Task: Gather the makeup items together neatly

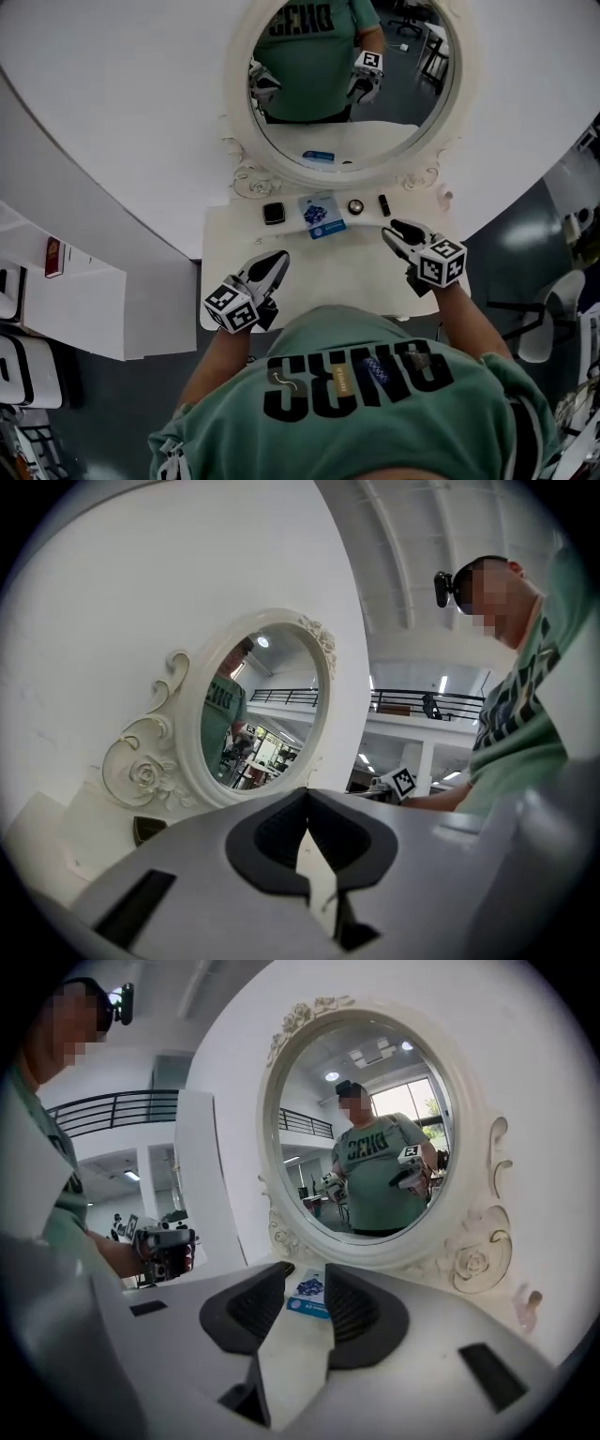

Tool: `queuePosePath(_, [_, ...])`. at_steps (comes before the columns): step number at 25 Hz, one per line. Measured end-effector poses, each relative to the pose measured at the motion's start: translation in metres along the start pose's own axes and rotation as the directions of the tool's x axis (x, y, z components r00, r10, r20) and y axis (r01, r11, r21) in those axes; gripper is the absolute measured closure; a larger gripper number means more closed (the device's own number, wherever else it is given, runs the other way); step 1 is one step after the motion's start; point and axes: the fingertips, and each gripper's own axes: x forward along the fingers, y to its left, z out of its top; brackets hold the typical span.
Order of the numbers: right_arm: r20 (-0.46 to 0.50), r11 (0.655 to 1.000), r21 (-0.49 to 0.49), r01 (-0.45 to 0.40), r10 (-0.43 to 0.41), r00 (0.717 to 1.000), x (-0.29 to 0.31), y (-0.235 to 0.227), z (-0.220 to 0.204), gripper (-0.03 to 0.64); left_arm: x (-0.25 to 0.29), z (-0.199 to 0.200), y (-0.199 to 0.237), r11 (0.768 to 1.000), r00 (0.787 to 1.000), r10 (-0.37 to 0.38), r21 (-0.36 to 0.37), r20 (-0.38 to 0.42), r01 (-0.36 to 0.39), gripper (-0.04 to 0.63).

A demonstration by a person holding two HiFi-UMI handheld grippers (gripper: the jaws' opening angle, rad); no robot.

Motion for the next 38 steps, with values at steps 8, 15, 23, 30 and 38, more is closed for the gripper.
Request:
queuePosePath(8, [0.043, 0.996, -0.007, -0.091, 0.091, 0.995, -0.042, -0.024, -0.019, 0.621, 0.034, -0.010, -0.036, 0.996, 0.996, 0.087, 0.030, -0.002, -0.087, 0.586])
queuePosePath(15, [0.000, 0.993, 0.025, -0.118, 0.118, 0.993, -0.049, -0.029, -0.041, 0.623, 0.034, -0.013, -0.052, 0.993, 0.994, 0.105, 0.052, 0.000, -0.105, 0.586])
queuePosePath(23, [-0.002, 0.992, 0.016, -0.123, 0.123, 0.992, -0.045, -0.025, -0.037, 0.623, 0.021, -0.009, -0.049, 0.990, 0.992, 0.125, 0.055, 0.017, -0.126, 0.586])
queuePosePath(30, [-0.011, 0.995, 0.021, -0.099, 0.100, 0.995, -0.042, -0.029, -0.040, 0.623, 0.018, -0.008, -0.046, 0.991, 0.992, 0.121, 0.054, 0.023, -0.122, 0.586])
queuePosePath(38, [-0.011, 0.996, 0.012, -0.091, 0.091, 0.996, -0.043, -0.030, -0.039, 0.623, 0.020, -0.011, -0.047, 0.992, 0.993, 0.112, 0.050, 0.026, -0.113, 0.586])
